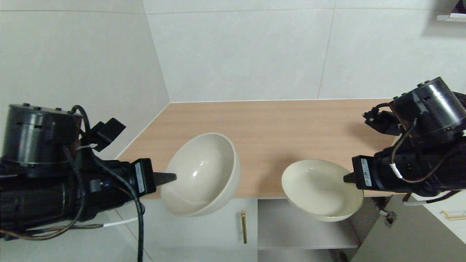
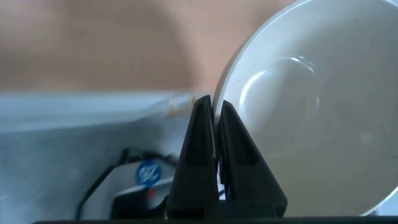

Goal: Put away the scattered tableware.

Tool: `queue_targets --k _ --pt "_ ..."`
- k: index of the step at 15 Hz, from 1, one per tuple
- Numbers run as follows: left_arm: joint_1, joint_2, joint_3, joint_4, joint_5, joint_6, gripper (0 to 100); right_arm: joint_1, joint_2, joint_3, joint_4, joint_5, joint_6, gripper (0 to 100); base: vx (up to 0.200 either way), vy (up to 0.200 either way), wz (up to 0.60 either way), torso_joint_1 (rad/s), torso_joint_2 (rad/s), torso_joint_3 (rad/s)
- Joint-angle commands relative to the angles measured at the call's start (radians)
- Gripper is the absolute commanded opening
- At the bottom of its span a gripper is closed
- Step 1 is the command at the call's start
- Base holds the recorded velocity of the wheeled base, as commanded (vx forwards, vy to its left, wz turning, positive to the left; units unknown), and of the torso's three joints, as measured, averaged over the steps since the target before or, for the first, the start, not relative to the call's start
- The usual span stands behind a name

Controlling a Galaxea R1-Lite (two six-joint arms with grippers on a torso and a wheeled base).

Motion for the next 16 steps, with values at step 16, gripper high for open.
queue_targets --k 16 --pt "-0.076 -0.031 0.074 0.013 -0.001 0.069 0 0.013 -0.089 0.097 -0.013 -0.002 -0.033 0 -0.038 0.0 0.0 0.001 0.0 0.001"
